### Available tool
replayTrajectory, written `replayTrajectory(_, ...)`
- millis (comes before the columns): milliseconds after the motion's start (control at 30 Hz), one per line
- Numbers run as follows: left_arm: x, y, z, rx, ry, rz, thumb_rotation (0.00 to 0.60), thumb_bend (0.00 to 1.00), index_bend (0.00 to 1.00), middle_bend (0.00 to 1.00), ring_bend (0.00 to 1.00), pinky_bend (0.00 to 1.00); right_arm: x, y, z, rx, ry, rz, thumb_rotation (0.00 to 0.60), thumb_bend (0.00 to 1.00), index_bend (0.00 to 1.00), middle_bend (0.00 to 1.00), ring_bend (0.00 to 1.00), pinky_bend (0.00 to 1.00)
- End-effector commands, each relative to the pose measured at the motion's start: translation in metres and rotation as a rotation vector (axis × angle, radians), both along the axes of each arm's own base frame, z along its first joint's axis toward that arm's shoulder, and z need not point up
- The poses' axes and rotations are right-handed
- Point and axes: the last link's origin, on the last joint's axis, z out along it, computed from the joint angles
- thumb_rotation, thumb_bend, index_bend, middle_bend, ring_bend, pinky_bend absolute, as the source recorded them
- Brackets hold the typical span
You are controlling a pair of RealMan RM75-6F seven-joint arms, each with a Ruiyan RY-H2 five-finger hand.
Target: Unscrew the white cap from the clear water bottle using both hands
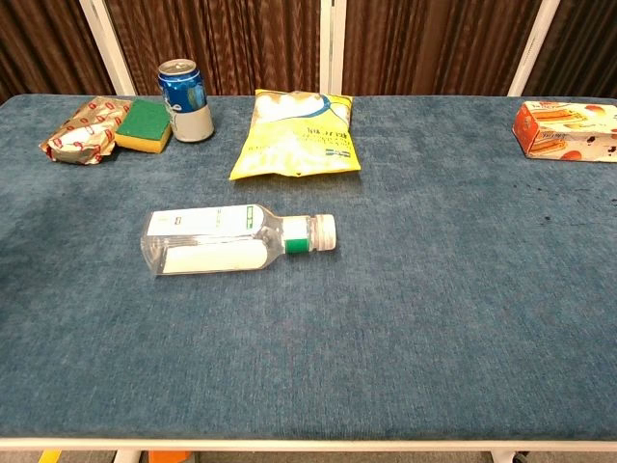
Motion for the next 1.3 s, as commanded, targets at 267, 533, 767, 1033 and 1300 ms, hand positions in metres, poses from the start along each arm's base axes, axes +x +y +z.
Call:
replayTrajectory(267, 0.071, 0.038, -0.084, -0.276, -0.055, -0.038, 0.6, 0.07, 0.1, 0.14, 0.06, 0.08, -0.004, 0.008, 0.005, -0.016, 0.001, -0.014, 0.6, 0.36, 0.05, 0.04, 0.0, 0.0)
replayTrajectory(533, 0.079, 0.039, -0.128, -0.315, 0.011, 0.005, 0.6, 0.07, 0.1, 0.14, 0.06, 0.1, -0.008, 0.01, 0.004, -0.015, 0.001, -0.037, 0.6, 0.36, 0.05, 0.04, 0.0, 0.0)
replayTrajectory(767, 0.083, 0.041, -0.151, -0.309, 0.002, 0.051, 0.6, 0.09, 0.16, 0.19, 0.14, 0.23, -0.008, 0.008, 0.001, -0.007, -0.002, -0.041, 0.6, 0.36, 0.05, 0.04, 0.0, 0.0)
replayTrajectory(1033, 0.079, 0.045, -0.155, -0.271, 0.023, 0.062, 0.6, 0.15, 0.21, 0.23, 0.2, 0.29, -0.008, 0.007, -0.002, 0.001, 0.001, -0.043, 0.6, 0.36, 0.05, 0.04, 0.0, 0.0)
replayTrajectory(1300, 0.076, 0.042, -0.161, -0.266, 0.029, 0.068, 0.6, 0.16, 0.26, 0.28, 0.25, 0.33, -0.008, 0.008, -0.002, -0.001, 0.004, -0.046, 0.6, 0.36, 0.05, 0.04, 0.0, 0.0)
